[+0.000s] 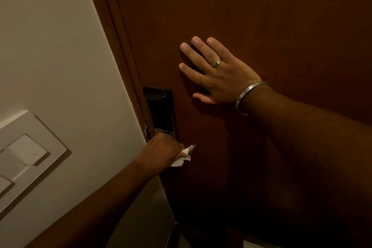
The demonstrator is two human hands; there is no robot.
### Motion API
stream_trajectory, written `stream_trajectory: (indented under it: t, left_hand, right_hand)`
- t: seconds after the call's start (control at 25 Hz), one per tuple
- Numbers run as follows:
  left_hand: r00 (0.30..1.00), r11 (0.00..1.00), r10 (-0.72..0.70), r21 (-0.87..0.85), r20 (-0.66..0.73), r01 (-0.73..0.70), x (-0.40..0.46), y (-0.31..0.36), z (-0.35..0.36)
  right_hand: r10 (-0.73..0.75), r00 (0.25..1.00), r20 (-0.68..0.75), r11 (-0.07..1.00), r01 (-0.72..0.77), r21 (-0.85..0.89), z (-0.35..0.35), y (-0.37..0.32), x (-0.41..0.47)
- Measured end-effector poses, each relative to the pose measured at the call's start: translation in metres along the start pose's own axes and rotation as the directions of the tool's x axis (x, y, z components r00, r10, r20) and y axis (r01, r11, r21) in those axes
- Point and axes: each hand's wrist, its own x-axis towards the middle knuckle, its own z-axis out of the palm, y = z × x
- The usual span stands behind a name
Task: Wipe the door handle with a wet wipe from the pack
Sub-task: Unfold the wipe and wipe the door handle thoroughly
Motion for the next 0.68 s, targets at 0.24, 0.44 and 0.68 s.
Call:
stream_trajectory:
  t: [0.24,0.44,0.68]
  left_hand:
    - [0.978,0.967,-0.204,0.164,0.039,0.196,0.038,0.037,0.026]
    - [0.994,0.981,0.01,0.189,0.105,-0.03,0.003,-0.003,0.003]
    - [1.0,0.988,0.011,-0.156,-0.024,-0.014,0.016,0.021,0.011]
  right_hand:
    - [0.004,1.0,0.006,1.0,-0.004,0.011,-0.002,0.001,0.0]
    - [0.009,1.0,0.001,1.0,-0.009,0.016,-0.001,0.001,-0.001]
    - [-0.003,1.0,-0.002,1.0,0.003,0.012,-0.002,0.001,0.002]
